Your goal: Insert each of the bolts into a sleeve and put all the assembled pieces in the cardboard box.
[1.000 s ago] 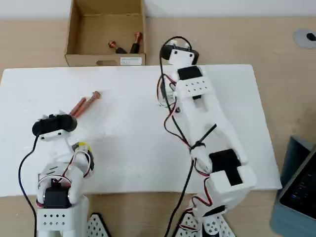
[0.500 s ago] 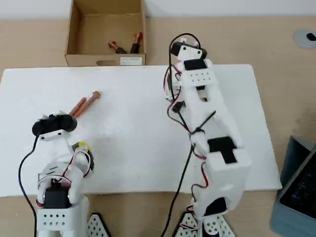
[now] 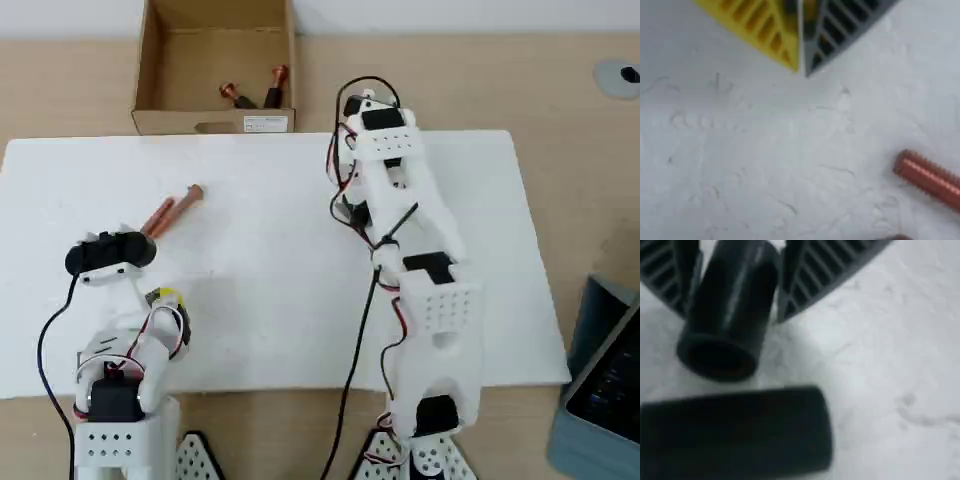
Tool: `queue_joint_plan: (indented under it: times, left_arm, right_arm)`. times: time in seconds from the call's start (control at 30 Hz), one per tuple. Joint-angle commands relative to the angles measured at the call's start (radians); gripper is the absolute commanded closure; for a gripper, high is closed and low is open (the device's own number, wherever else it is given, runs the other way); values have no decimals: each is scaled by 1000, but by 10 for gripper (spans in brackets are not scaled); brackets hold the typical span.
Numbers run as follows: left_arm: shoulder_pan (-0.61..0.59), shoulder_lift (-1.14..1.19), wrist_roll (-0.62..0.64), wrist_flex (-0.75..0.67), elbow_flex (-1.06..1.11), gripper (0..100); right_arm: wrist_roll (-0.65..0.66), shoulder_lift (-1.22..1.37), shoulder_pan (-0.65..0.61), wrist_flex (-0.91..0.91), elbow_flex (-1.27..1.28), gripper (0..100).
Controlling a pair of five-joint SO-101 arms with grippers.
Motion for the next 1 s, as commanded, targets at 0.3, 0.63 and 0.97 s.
queue_joint_plan:
  times: [0.3, 0.63, 0.97]
  left_arm:
    - [-8, -10, -5, -5, -5, 998]
    - [-2, -10, -5, -5, -5, 998]
    - [0, -10, -5, -6, -5, 997]
  right_arm:
    - [-11, 1, 10, 5, -42, 989]
    - [55, -240, -15, 69, -42, 989]
    - [68, -582, -76, 256, -36, 989]
